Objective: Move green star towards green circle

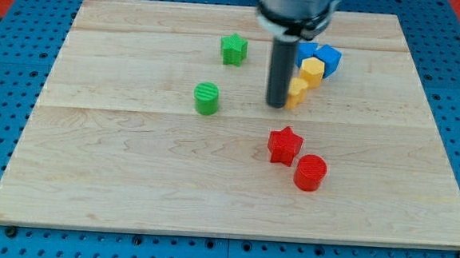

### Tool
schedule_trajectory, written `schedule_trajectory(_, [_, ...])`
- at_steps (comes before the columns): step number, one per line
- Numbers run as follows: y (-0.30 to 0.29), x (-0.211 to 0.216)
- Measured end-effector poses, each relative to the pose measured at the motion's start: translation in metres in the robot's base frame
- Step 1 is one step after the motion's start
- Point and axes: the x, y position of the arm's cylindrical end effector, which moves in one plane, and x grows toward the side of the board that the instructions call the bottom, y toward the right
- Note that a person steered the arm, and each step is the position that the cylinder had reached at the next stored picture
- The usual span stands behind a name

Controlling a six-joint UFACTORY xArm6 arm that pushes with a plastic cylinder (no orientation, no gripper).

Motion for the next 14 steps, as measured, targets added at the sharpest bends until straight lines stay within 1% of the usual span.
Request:
schedule_trajectory(1, [0.024,-0.002])
schedule_trajectory(2, [-0.002,0.001])
schedule_trajectory(3, [-0.057,0.015])
schedule_trajectory(4, [-0.079,0.017])
schedule_trajectory(6, [-0.079,0.017])
schedule_trajectory(7, [-0.078,0.006])
schedule_trajectory(8, [-0.076,-0.034])
schedule_trajectory(9, [-0.037,-0.058])
schedule_trajectory(10, [-0.028,-0.102])
schedule_trajectory(11, [-0.082,-0.132])
schedule_trajectory(12, [-0.110,-0.086])
schedule_trajectory(13, [-0.115,-0.038])
schedule_trajectory(14, [-0.120,-0.034])
